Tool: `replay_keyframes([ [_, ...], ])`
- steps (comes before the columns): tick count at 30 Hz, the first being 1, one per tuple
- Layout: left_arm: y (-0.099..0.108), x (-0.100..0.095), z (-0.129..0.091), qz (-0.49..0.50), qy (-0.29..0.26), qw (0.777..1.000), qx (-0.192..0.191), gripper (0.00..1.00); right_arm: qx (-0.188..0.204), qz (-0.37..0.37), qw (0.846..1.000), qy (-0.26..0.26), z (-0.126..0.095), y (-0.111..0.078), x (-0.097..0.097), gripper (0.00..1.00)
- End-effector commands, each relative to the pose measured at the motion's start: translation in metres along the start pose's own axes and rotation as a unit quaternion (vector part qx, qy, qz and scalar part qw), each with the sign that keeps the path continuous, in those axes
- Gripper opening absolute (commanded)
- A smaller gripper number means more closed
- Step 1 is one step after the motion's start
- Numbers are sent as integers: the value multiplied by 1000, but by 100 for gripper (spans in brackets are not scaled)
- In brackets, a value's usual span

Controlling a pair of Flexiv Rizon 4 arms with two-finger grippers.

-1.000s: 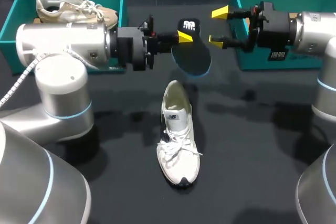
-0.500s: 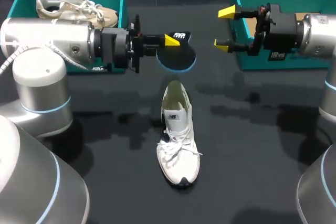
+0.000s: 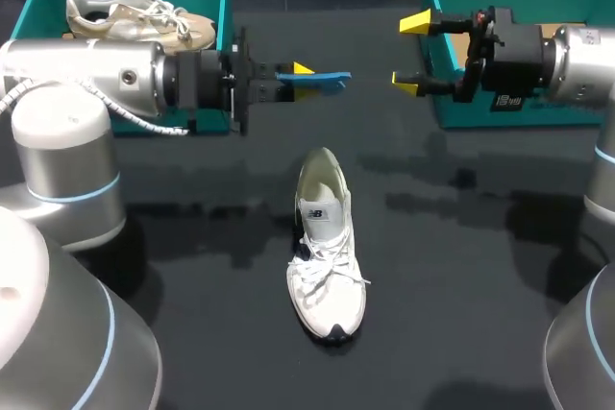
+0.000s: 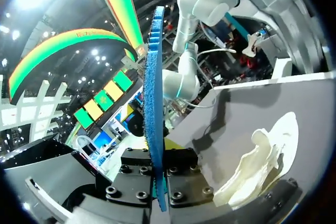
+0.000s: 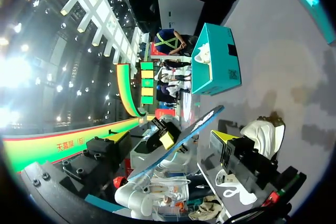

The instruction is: Take the shoe out of the shoebox, open the shoe tongue, remove and reinsert the insole, then place the shoe into the shoebox

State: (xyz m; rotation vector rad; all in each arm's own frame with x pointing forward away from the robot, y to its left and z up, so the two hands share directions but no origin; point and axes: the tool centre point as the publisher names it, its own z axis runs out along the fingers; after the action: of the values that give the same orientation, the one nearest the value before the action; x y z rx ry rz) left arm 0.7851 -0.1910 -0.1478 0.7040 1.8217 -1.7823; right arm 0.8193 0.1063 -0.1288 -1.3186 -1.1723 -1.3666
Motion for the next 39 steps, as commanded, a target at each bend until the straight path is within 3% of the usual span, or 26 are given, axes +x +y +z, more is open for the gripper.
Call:
replay_keyframes([
  [1, -4, 0, -5, -293, 3, 956, 30, 0, 0, 0, 1000, -2, 1, -1, 0, 100],
  [9, -4, 0, -5, -293, 3, 956, 30, 0, 0, 0, 1000, -2, 1, -1, 0, 100],
  [10, -2, 0, -3, -337, 3, 942, 3, 0, 0, 0, 1000, -2, 1, -1, 0, 100],
  [11, -2, 0, -2, -367, 0, 930, 0, 0, 0, 0, 1000, -2, 1, -1, 0, 100],
  [13, -8, 1, -6, -483, 17, 876, 6, 0, 0, 0, 1000, -2, 1, -1, 0, 100],
  [17, -17, 1, -12, -580, 27, 814, 19, 0, 0, 0, 1000, -2, 1, -1, 0, 100],
  [18, -19, -1, -13, -613, 31, 789, 26, 0, 0, 0, 1000, -2, 1, -1, 0, 100],
  [20, -25, -6, -16, -702, 60, 708, 36, 0, 0, 0, 1000, -2, 1, -1, 0, 100],
  [21, -28, -9, -18, -725, 74, 684, 35, 0, 0, 0, 1000, -2, 1, -1, 0, 100],
  [34, -28, -9, -18, -725, 74, 684, 35, 0, 0, 0, 1000, -2, 1, -1, 0, 100],
  [39, -19, -4, -19, -818, 46, 573, 23, 0, 0, 0, 1000, -2, 1, -1, 0, 100],
])
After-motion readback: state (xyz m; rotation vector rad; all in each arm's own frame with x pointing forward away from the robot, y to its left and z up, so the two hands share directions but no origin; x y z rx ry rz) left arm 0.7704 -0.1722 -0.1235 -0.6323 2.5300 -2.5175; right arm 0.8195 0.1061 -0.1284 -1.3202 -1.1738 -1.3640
